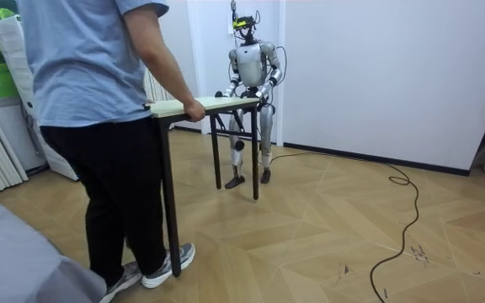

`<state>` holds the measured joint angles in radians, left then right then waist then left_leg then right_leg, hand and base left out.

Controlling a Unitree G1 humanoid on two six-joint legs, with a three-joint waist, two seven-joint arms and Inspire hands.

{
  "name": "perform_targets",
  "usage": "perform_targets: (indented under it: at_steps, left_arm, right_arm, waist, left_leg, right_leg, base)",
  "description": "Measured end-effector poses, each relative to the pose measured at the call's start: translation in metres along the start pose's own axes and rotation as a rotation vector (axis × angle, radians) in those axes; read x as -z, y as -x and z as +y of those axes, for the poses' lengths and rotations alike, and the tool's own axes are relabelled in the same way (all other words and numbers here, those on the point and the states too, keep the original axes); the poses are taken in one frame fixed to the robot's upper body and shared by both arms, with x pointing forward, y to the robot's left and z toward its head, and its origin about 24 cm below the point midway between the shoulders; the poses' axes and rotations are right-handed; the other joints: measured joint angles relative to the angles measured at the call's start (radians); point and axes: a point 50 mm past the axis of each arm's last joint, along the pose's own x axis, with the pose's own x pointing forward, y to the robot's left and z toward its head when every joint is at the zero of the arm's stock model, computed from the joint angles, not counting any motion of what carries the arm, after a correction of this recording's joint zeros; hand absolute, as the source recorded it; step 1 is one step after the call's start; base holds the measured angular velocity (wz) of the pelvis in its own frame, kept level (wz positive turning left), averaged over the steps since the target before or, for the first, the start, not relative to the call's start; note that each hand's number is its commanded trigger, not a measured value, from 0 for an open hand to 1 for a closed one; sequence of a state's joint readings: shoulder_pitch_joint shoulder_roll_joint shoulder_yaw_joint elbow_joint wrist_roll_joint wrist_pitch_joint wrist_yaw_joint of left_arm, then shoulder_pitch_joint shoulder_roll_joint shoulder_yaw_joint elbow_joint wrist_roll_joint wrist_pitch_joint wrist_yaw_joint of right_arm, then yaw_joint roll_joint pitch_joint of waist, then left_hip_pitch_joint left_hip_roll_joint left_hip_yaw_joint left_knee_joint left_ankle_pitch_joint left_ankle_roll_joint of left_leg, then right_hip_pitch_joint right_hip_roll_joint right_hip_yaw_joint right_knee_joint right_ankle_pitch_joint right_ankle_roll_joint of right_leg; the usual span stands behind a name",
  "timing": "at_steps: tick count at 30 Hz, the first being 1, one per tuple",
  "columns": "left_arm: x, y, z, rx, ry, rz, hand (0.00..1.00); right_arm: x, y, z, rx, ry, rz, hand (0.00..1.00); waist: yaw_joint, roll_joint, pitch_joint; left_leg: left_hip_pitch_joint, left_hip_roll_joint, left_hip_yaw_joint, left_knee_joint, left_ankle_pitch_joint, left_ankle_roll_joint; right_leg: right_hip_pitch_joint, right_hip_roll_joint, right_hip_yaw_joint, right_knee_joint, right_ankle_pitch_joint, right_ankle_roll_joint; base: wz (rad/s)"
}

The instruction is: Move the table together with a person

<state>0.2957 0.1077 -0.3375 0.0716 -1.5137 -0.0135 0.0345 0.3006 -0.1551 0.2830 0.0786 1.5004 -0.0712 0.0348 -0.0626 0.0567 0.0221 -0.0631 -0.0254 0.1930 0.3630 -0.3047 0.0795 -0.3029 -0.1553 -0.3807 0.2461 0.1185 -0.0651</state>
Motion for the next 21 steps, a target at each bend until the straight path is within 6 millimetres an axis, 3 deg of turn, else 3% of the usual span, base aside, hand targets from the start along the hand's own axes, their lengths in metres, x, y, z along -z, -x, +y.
perform_targets:
  at_steps: [1, 2, 3, 5, 7, 8, 11, 12, 16, 17, 18, 21]
  left_arm:
    - [-0.001, 0.0, 0.0, -0.002, 0.0, 0.001, 1.0]
    - [-0.001, 0.0, 0.0, -0.003, -0.004, 0.004, 1.0]
    - [0.0, -0.001, 0.0, -0.003, -0.007, 0.01, 1.0]
    - [0.004, -0.003, -0.002, -0.006, -0.03, 0.032, 1.0]
    - [0.004, -0.003, -0.001, -0.006, -0.041, 0.035, 1.0]
    - [0.004, -0.003, -0.002, -0.004, -0.039, 0.034, 1.0]
    - [0.002, -0.001, 0.0, 0.003, -0.041, 0.027, 1.0]
    - [0.001, -0.001, -0.001, 0.007, -0.042, 0.025, 1.0]
    - [0.0, 0.002, -0.002, 0.012, -0.045, 0.023, 1.0]
    - [-0.002, 0.003, -0.003, 0.016, -0.057, 0.02, 1.0]
    - [-0.003, 0.004, -0.003, 0.017, -0.064, 0.017, 1.0]
    - [-0.009, 0.004, -0.003, 0.022, -0.081, -0.003, 1.0]
  right_arm:
    - [0.0, 0.0, 0.0, 0.001, 0.003, 0.003, 1.0]
    - [0.0, 0.001, -0.001, 0.005, 0.001, 0.001, 1.0]
    - [-0.001, 0.002, -0.002, 0.01, -0.002, -0.004, 1.0]
    - [-0.004, 0.009, -0.007, 0.029, -0.022, -0.026, 1.0]
    - [-0.004, 0.011, -0.009, 0.036, -0.04, -0.023, 1.0]
    - [-0.003, 0.011, -0.009, 0.035, -0.043, -0.022, 1.0]
    - [0.0, 0.011, -0.008, 0.033, -0.045, -0.013, 1.0]
    - [0.0, 0.01, -0.007, 0.028, -0.044, -0.011, 1.0]
    - [0.003, 0.01, -0.006, 0.027, -0.055, -0.004, 1.0]
    - [0.005, 0.01, -0.006, 0.025, -0.06, -0.001, 1.0]
    - [0.007, 0.01, -0.006, 0.025, -0.066, 0.0, 1.0]
    - [0.011, 0.01, -0.005, 0.023, -0.08, 0.005, 1.0]
  waist:
    - [-0.007, -0.008, -0.0031]
    - [-0.025, -0.011, -0.0029]
    - [-0.033, -0.013, -0.0029]
    - [-0.045, -0.028, -0.0053]
    - [-0.037, -0.043, -0.0086]
    - [-0.026, -0.05, -0.0092]
    - [0.007, -0.069, -0.0088]
    - [0.018, -0.079, -0.0029]
    - [0.021, -0.087, -0.0012]
    - [0.03, -0.094, 0.0013]
    - [0.034, -0.101, 0.0022]
    - [0.044, -0.118, -0.0003]
  left_leg:
    - [-0.016, -0.009, 0.013, 0.001, 0.009, 0.016]
    - [-0.025, -0.002, 0.05, 0.0, 0.017, 0.028]
    - [-0.027, 0.004, 0.072, 0.0, 0.021, 0.032]
    - [-0.025, 0.013, 0.147, -0.02, 0.041, 0.044]
    - [-0.022, 0.012, 0.196, -0.039, 0.055, 0.052]
    - [-0.025, 0.011, 0.216, -0.036, 0.057, 0.055]
    - [-0.04, 0.007, 0.248, -0.025, 0.058, 0.057]
    - [-0.049, 0.008, 0.265, -0.017, 0.06, 0.057]
    - [-0.074, 0.02, 0.287, -0.039, 0.085, 0.067]
    - [-0.09, 0.022, 0.304, -0.042, 0.094, 0.075]
    - [-0.093, 0.022, 0.313, -0.042, 0.096, 0.077]
    - [-0.116, 0.026, 0.359, -0.035, 0.11, 0.086]
  right_leg:
    - [-0.008, -0.01, 0.022, -0.005, 0.016, 0.035]
    - [-0.021, -0.021, 0.057, 0.047, 0.002, 0.091]
    - [-0.034, -0.037, 0.073, 0.111, -0.027, 0.107]
    - [-0.056, -0.109, 0.081, 0.439, -0.183, 0.107]
    - [-0.016, -0.136, 0.102, 0.603, -0.249, 0.121]
    - [0.033, -0.149, 0.111, 0.666, -0.261, 0.126]
    - [0.13, -0.157, 0.132, 0.691, -0.258, 0.131]
    - [0.142, -0.156, 0.134, 0.666, -0.273, 0.152]
    - [0.114, -0.118, 0.183, 0.637, -0.279, 0.161]
    - [0.108, -0.122, 0.184, 0.632, -0.293, 0.177]
    - [0.108, -0.125, 0.185, 0.632, -0.301, 0.18]
    - [0.179, -0.119, 0.177, 0.555, -0.374, 0.176]
  base:
    - [0.31]
    - [0.44]
    - [0.71]
    - [0.56]
    - [0.0]
    - [-0.24]
    - [-0.42]
    - [-0.28]
    - [-0.17]
    - [-0.19]
    - [-0.17]
    - [-0.16]
